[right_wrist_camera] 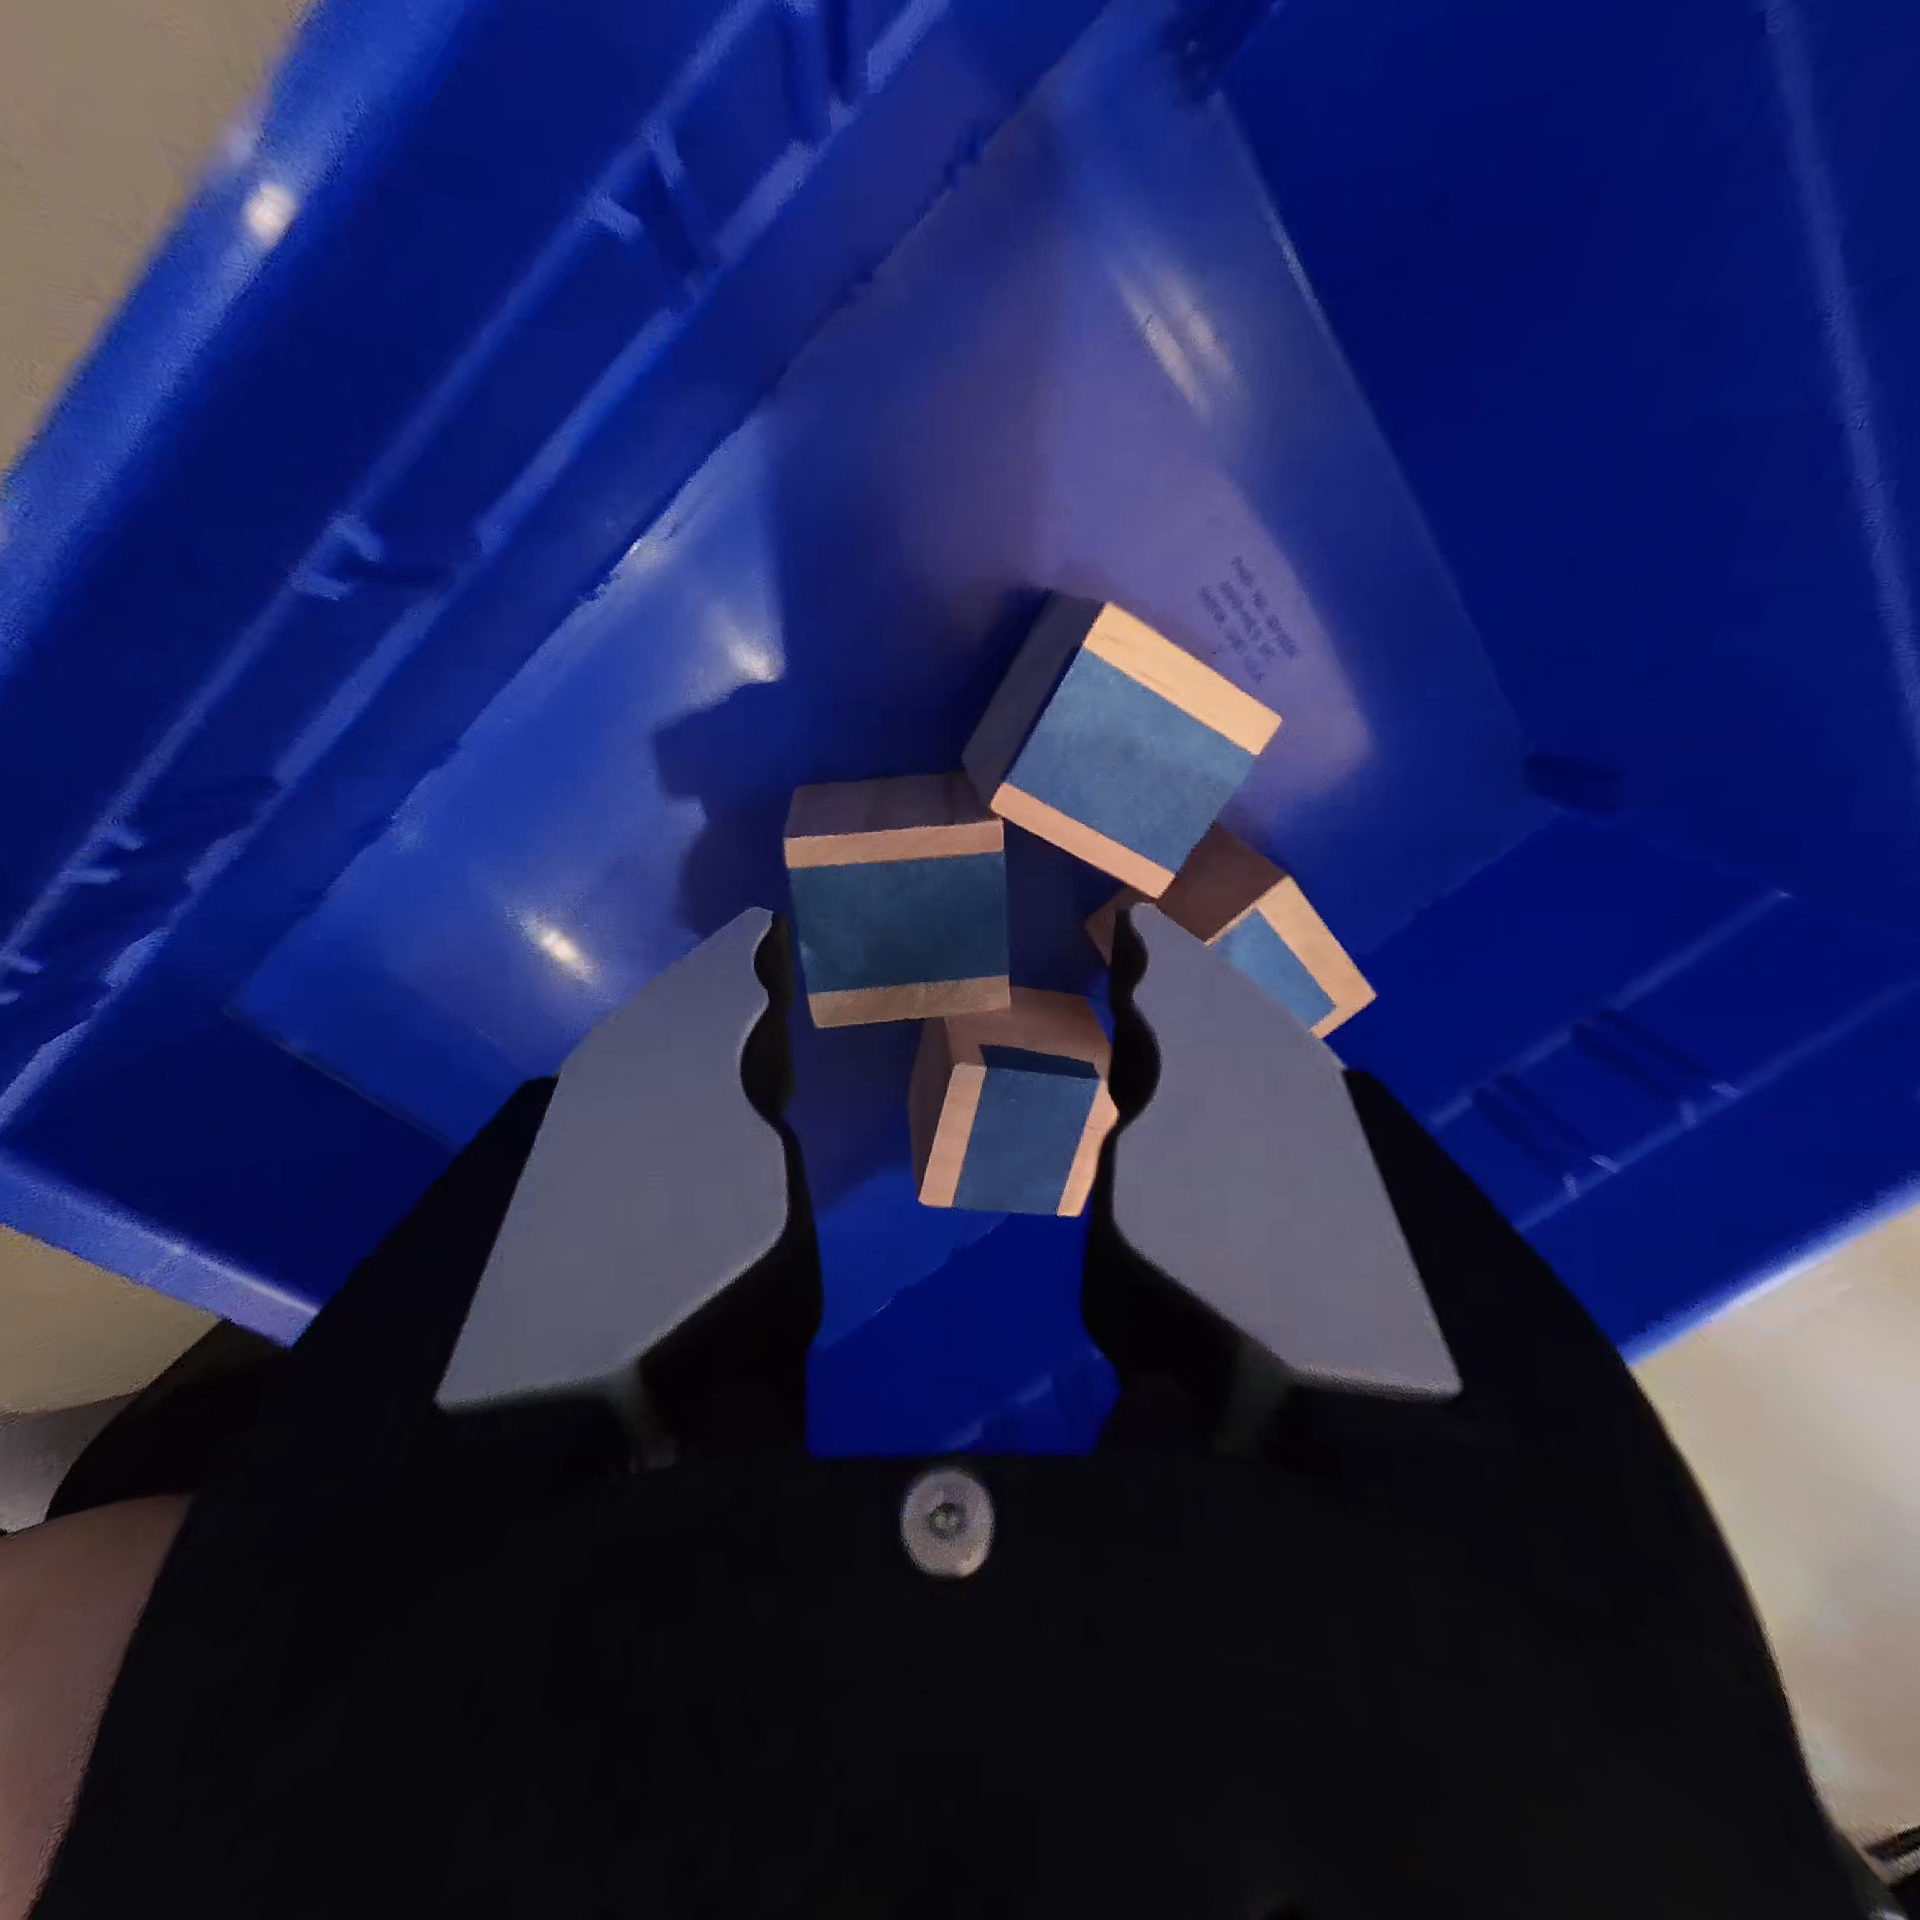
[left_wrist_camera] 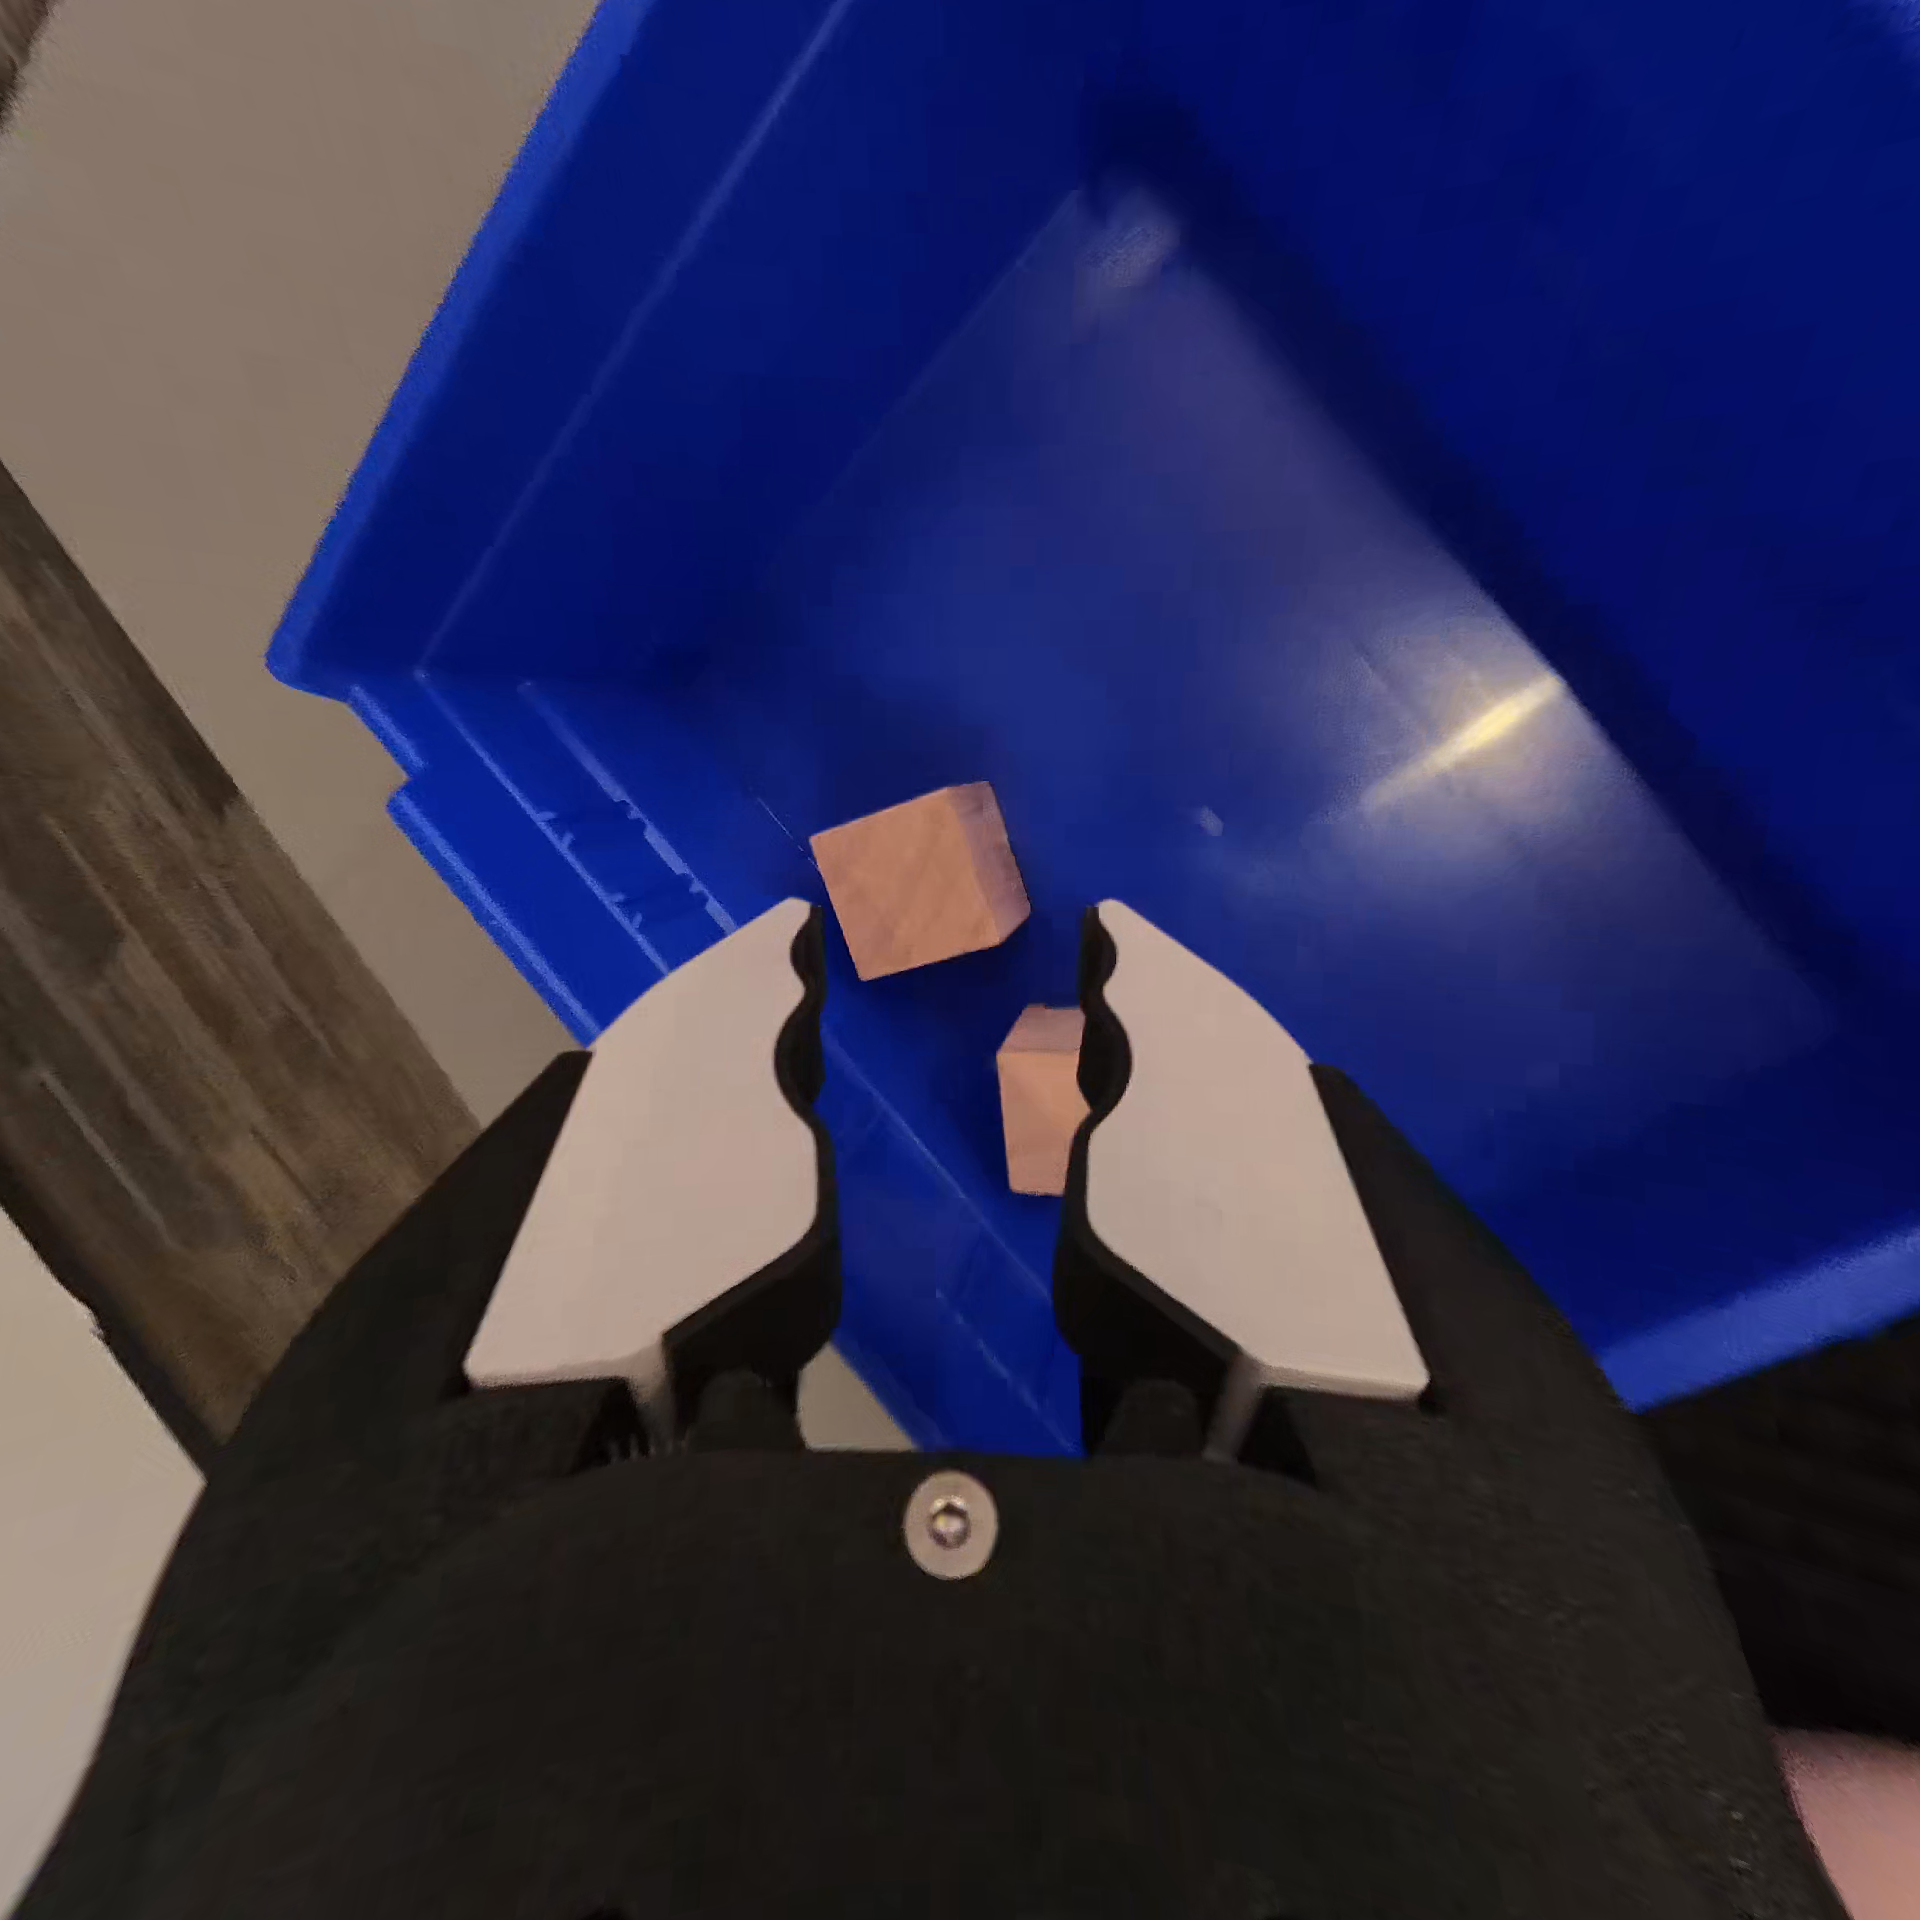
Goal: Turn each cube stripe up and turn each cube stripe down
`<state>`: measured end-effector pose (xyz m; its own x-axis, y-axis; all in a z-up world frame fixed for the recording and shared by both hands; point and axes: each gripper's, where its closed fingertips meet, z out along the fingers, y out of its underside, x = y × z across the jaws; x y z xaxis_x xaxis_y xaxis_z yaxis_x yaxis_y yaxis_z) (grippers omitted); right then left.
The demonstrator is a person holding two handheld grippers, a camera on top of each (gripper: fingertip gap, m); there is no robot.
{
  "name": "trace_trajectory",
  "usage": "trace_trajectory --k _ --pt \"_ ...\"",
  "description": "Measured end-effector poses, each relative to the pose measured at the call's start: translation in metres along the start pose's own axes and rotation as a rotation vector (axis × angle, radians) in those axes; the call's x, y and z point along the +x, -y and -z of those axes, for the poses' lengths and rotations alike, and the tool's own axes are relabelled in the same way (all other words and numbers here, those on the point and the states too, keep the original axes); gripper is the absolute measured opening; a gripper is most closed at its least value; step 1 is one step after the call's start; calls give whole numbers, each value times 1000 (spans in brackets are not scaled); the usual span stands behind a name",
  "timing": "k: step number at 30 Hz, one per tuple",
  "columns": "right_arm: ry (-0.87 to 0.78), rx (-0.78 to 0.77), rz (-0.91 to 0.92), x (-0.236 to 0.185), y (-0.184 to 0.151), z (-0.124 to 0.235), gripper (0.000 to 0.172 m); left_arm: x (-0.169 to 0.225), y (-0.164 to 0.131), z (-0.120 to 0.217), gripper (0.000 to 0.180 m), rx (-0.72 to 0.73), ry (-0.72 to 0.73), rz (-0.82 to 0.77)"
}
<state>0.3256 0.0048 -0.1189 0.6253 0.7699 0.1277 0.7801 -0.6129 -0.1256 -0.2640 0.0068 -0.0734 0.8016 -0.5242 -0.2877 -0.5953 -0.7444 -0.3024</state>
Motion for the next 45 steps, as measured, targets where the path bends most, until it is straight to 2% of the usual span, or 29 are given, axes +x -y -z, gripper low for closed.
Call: trace_trajectory --k 5,8,18,24,27,29,30,33,37,41,45 --pt "-21 9 26 -3 3 5 61 -8 -3 -32 51 -104 -41 229" --pt "-17 -4 30 -4 2 4 61 -7 -6 -41 58 -135 -78 300" --pt "11 -34 33 -8 -1 -2 61 -5 -12 -57 60 -230 -30 278" --pt "17 -43 39 -10 0 -5 60 5 -13 -56 62 -260 -51 269" --pt "21 -51 40 -11 0 -7 60 14 -8 -53 52 -240 -89 246" --pt "25 -55 43 -12 0 -7 60 12 -17 -53 54 -284 -79 253" --pt "26 -55 45 -12 0 -7 60 10 -23 -54 60 -314 -74 254" --pt "28 -52 46 -13 1 -7 59 15 -28 -58 58 -321 -129 250" --pt "29 -54 45 -13 1 -7 58 16 -37 -61 46 -372 -120 199" --pt "19 -39 27 -10 0 -2 57 16 -28 -55 46 -330 -115 172" --pt "-82 37 -57 9 1 22 57 -2 5 -11 46 -102 -28 194"
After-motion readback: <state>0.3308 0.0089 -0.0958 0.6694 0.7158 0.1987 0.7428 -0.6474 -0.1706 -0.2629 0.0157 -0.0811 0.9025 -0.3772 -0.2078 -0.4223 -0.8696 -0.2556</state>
